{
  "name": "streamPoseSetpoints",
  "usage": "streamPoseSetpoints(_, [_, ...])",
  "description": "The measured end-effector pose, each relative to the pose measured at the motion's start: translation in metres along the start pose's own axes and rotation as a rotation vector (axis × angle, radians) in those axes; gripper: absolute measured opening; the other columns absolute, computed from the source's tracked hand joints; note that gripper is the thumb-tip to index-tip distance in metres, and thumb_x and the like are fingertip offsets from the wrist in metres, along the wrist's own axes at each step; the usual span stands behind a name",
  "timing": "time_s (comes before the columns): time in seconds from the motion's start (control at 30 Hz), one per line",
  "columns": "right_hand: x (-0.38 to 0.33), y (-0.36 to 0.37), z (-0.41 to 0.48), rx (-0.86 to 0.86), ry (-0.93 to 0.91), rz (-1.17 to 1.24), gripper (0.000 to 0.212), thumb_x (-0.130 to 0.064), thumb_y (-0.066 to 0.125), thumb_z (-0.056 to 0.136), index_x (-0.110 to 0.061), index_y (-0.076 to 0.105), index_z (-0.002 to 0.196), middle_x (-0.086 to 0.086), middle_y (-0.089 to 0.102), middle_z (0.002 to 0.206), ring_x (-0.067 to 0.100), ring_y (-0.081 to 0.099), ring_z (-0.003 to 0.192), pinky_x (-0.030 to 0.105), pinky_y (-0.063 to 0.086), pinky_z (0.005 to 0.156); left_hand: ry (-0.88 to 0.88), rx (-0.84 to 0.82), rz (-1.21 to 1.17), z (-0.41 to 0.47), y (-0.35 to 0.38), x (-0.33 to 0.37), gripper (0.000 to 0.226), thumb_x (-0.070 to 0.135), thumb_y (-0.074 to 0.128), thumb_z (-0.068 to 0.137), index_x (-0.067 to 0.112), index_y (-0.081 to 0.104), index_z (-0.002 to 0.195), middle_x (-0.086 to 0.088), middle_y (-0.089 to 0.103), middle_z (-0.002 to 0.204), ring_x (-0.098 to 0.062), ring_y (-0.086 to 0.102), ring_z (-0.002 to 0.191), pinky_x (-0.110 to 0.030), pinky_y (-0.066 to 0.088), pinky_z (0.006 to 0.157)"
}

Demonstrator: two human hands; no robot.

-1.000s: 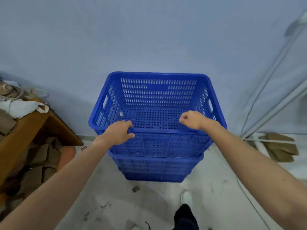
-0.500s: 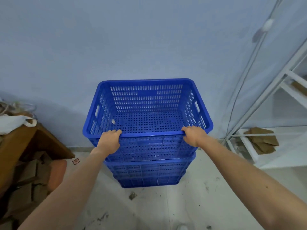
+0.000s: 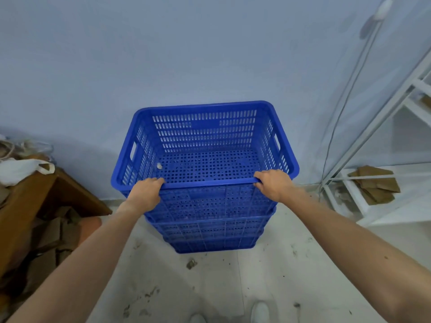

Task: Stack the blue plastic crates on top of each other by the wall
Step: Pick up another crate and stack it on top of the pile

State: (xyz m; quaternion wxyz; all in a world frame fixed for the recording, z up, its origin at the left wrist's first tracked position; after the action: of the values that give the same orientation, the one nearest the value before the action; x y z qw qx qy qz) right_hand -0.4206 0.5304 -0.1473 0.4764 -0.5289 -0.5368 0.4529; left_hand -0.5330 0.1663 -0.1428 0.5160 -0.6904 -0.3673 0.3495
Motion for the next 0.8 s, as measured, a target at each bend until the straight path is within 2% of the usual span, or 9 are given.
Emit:
streamPoseSetpoints(0.13, [0.001,-0.002,0.003,-0.001,-0.004,-0.005,0.025,-0.038,0.038,0.101,-0.019,0.053,0.108,0.007,0.066,0.1,0.031,0.062,0.089,0.043,0.047,0.082,-0.009,0.008,-0.083,0.0,-0.005,-0.004,0.019,0.015,0.047,0.1,0.015,0.056,0.116,-0.009,0.066,0.103,-0.03,0.062,0.088,-0.045,0.052,0.076])
streamPoseSetpoints(0.27, [0.001,0.003,0.003,-0.009,0.002,-0.004,0.028,-0.037,0.035,0.103,-0.018,0.051,0.115,0.008,0.062,0.102,0.03,0.06,0.09,0.043,0.043,0.08,-0.004,0.013,-0.08,-0.002,-0.009,-0.002,0.023,0.026,0.048,0.101,0.015,0.058,0.119,-0.01,0.067,0.107,-0.03,0.064,0.094,-0.045,0.053,0.082])
streamPoseSetpoints(0.4, [0.0,0.012,-0.003,0.047,0.017,0.003,0.034,-0.044,0.036,0.101,-0.017,0.05,0.116,0.006,0.059,0.106,0.029,0.057,0.095,0.042,0.041,0.083,-0.008,0.019,0.009,-0.01,-0.009,-0.003,0.029,0.016,0.047,0.099,0.017,0.053,0.128,-0.012,0.064,0.109,-0.032,0.064,0.094,-0.045,0.054,0.08])
streamPoseSetpoints(0.5, [0.001,0.015,-0.004,0.084,0.026,0.023,0.042,-0.058,0.04,0.095,-0.02,0.051,0.11,0.002,0.057,0.103,0.027,0.057,0.098,0.041,0.041,0.086,0.008,0.013,0.119,-0.007,-0.012,-0.001,0.032,0.009,0.047,0.096,0.016,0.053,0.126,-0.011,0.066,0.102,-0.029,0.062,0.083,-0.043,0.055,0.076])
streamPoseSetpoints(0.57, [0.002,0.016,-0.002,0.085,0.037,0.034,0.039,-0.055,0.04,0.096,-0.02,0.051,0.108,0.003,0.057,0.102,0.028,0.057,0.098,0.042,0.04,0.086,0.029,-0.004,0.172,-0.003,-0.015,-0.001,0.034,0.006,0.047,0.094,0.016,0.053,0.126,-0.011,0.068,0.096,-0.027,0.061,0.076,-0.041,0.054,0.071])
streamPoseSetpoints(0.7, [-0.001,0.012,0.006,0.08,0.053,0.033,0.035,-0.049,0.039,0.099,-0.017,0.051,0.11,0.005,0.058,0.103,0.029,0.056,0.098,0.043,0.04,0.085,0.031,0.01,0.209,0.003,-0.018,-0.006,0.044,0.005,0.047,0.093,0.018,0.048,0.135,-0.01,0.069,0.096,-0.029,0.067,0.082,-0.04,0.052,0.067])
streamPoseSetpoints(0.8, [-0.003,0.015,0.005,0.096,0.058,0.025,0.038,-0.049,0.039,0.099,-0.016,0.051,0.113,0.005,0.058,0.105,0.029,0.056,0.099,0.043,0.04,0.086,-0.003,0.032,0.202,0.001,-0.016,-0.002,0.042,0.005,0.046,0.094,0.018,0.048,0.134,-0.009,0.068,0.097,-0.029,0.066,0.082,-0.041,0.054,0.069])
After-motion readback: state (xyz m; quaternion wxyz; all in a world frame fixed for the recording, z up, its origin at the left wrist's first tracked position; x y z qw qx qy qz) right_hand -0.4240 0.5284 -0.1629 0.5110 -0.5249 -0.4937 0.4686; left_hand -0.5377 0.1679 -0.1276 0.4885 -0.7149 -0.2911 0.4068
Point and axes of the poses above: each hand's wrist, its own z-axis towards the middle knuckle, its own y-axis out of the palm, x = y × z, the point moved 3 cm from there along z, towards the middle knuckle
